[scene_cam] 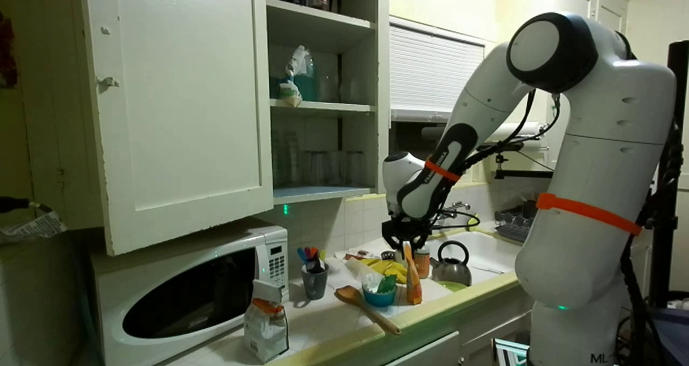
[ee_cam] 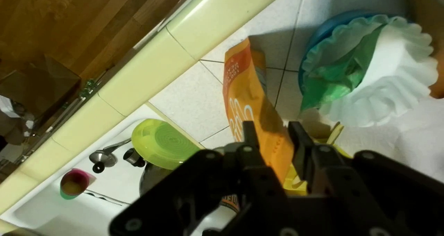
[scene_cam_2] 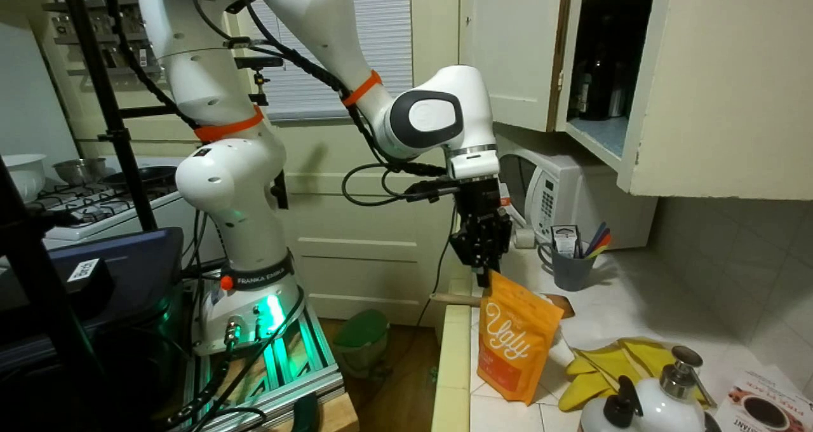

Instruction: Put the orange packet in the first shelf of the cabinet

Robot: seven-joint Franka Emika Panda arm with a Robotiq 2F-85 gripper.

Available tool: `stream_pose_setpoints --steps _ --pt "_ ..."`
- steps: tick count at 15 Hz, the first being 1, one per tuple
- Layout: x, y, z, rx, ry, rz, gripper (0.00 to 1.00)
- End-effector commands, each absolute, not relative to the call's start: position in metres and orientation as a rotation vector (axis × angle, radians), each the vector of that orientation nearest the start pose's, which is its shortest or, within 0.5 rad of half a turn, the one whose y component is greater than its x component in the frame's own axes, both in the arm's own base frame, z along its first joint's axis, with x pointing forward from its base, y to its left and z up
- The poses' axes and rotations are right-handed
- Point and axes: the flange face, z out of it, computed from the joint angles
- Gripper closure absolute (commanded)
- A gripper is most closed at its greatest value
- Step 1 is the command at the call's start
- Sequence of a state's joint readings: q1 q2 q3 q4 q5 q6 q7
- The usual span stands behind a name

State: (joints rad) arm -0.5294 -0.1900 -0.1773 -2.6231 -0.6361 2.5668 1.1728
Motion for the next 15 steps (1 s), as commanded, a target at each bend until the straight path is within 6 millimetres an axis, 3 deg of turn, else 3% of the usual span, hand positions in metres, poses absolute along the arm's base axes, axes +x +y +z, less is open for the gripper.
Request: stream_pose_setpoints --steps 1,3,5,8,11,15 --pt "0.321 -0.279 0.329 -2.699 2.192 -0.309 0.99" --pt "0.316 -0.285 0.330 -2.692 2.220 -0.297 1.00" --pt "0.307 -0.285 0.344 -2.678 2.211 -0.323 1.00" --pt "0.284 -0.282 0.385 -2.686 2.130 -0.410 1.00" --pt "0.270 -0.273 0.435 -2.772 1.967 -0.620 1.00" --pt "0.246 -0.245 0.488 -2.906 1.606 -0.654 1.00"
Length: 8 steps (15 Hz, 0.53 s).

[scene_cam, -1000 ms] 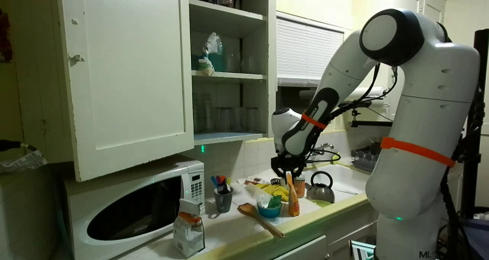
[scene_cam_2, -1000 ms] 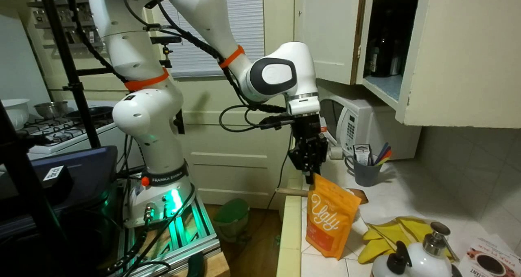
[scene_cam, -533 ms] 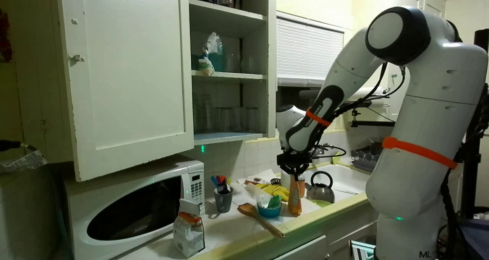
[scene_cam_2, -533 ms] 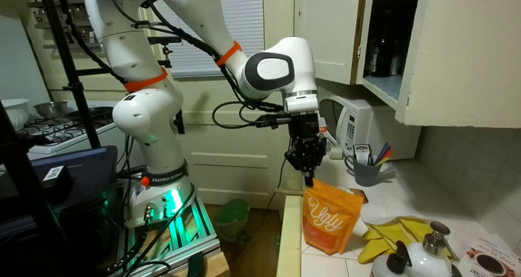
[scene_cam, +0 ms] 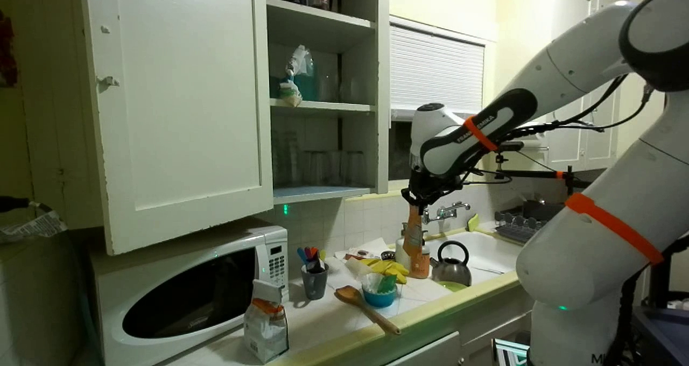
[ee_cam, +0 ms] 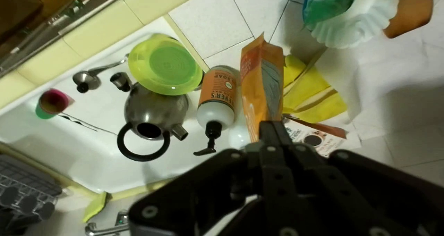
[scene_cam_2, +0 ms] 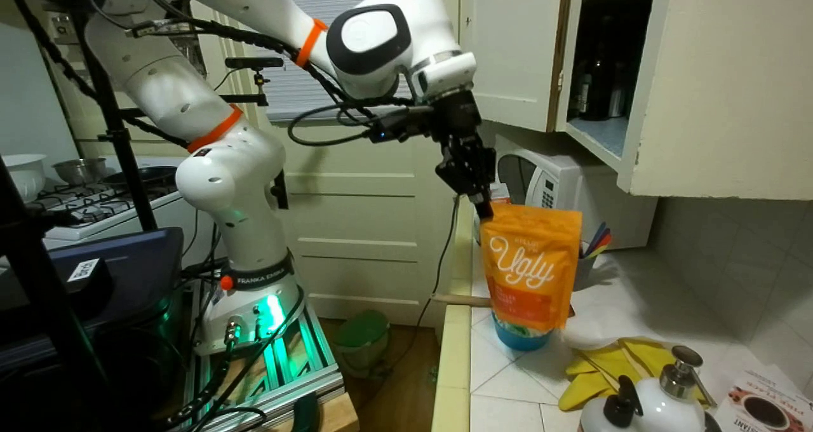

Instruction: Put the orange packet in the first shelf of the cabinet

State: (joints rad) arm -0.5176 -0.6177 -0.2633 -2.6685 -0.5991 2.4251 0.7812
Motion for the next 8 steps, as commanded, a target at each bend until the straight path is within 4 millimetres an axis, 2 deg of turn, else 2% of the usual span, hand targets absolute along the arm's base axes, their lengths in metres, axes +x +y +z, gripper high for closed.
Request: stream_pose_setpoints --steps 1,4,7,8 --pt "0.238 -0.236 0.502 -2.932 1.522 -0.641 1.00" --pt "0.213 -0.202 0.549 -2.998 1.261 -0.660 1.00" --pt "0.189 -0.179 0.615 -3.039 1.019 -0.755 1.00" --pt "0.208 -0.195 0.581 -3.038 1.182 -0.699 0.99"
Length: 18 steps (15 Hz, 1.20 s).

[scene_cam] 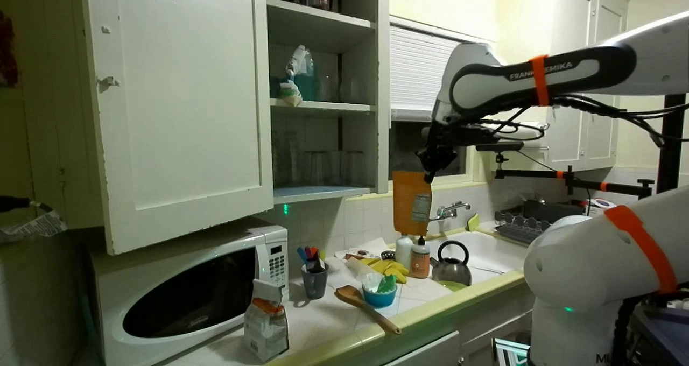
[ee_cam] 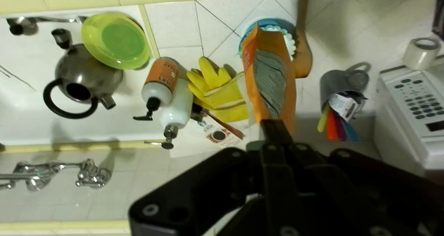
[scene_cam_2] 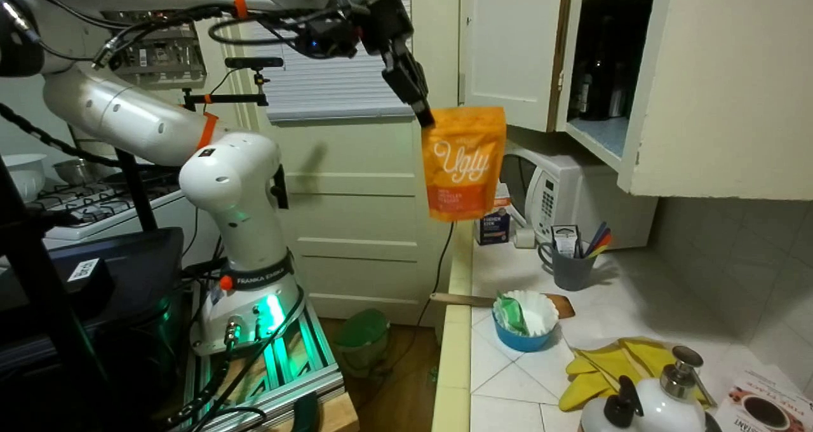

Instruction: Put the orange packet in the first shelf of the cabinet

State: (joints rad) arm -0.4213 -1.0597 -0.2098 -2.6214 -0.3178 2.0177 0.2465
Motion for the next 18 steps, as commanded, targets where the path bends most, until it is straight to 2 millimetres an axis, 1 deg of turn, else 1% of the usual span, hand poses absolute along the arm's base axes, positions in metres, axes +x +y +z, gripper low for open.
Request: stream_pose_setpoints --steps 1,2,3,4,5,6,7,8,9,12,15,18 --pt "0.198 -0.187 0.600 -3.042 1.126 -0.740 0.99" --pt "0.190 -0.182 0.613 -3.043 1.090 -0.770 0.99" --pt "0.187 -0.180 0.618 -3.044 1.070 -0.787 0.99" --pt "0.187 -0.180 0.619 -3.046 1.058 -0.789 0.99" --pt "0.188 -0.180 0.618 -3.050 1.051 -0.783 0.99" --pt "0.195 -0.179 0.616 -3.019 1.055 -0.834 1.00" --pt "0.202 -0.180 0.622 -2.984 1.064 -0.905 1.00" --pt "0.211 -0.181 0.636 -2.953 1.079 -1.052 1.00" --pt "0.220 -0.182 0.648 -2.923 1.062 -1.147 1.00" --pt "0.253 -0.180 0.673 -2.823 1.037 -1.433 1.00" --pt "0.292 -0.174 0.684 -2.747 1.008 -1.592 1.00" --pt "0.333 -0.174 0.685 -2.728 0.983 -1.703 1.00"
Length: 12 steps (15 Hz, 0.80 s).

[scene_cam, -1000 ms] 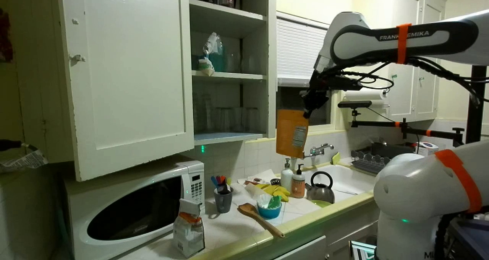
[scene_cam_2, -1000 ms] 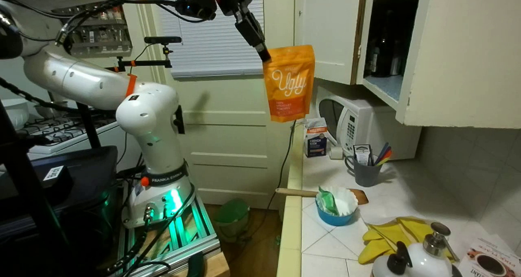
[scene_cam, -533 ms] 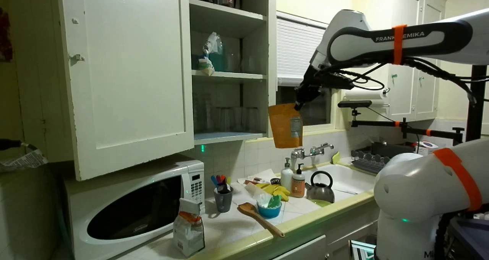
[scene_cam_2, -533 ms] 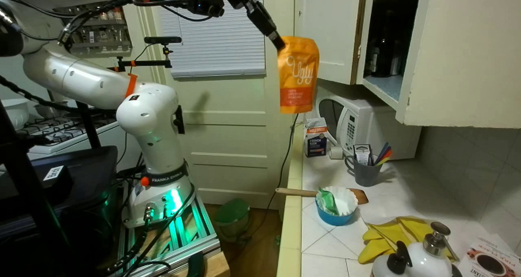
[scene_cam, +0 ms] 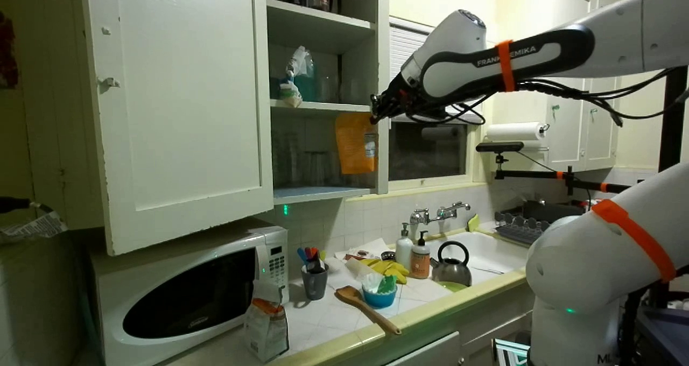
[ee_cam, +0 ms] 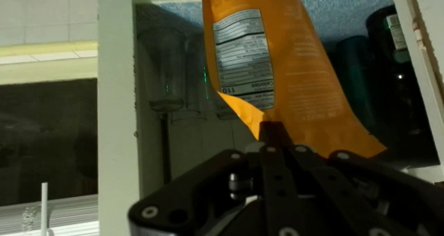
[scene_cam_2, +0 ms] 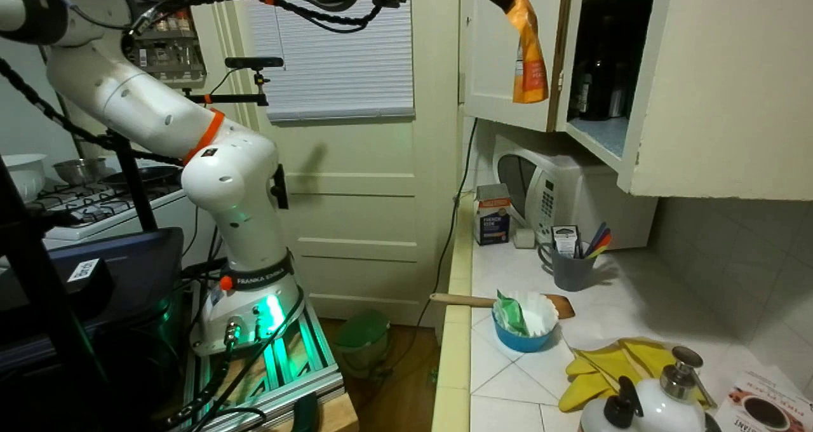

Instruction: Put the orange packet in the first shelf of the cabinet

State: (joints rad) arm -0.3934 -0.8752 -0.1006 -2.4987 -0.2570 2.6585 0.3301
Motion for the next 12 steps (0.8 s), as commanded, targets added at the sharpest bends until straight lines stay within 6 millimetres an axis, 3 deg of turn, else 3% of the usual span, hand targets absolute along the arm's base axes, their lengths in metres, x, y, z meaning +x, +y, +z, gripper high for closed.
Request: stream_pose_setpoints --steps 1,5,6,9,12 --pt "0.346 -0.175 0.683 -2.725 0.981 -1.724 1.00" --pt "0.384 -0.200 0.684 -2.729 1.031 -1.744 1.00" --pt "0.365 -0.184 0.676 -2.749 0.980 -1.734 0.99" --pt "0.383 -0.200 0.676 -2.765 1.009 -1.715 0.99" --pt "0.390 -0.201 0.678 -2.736 1.014 -1.714 1.00"
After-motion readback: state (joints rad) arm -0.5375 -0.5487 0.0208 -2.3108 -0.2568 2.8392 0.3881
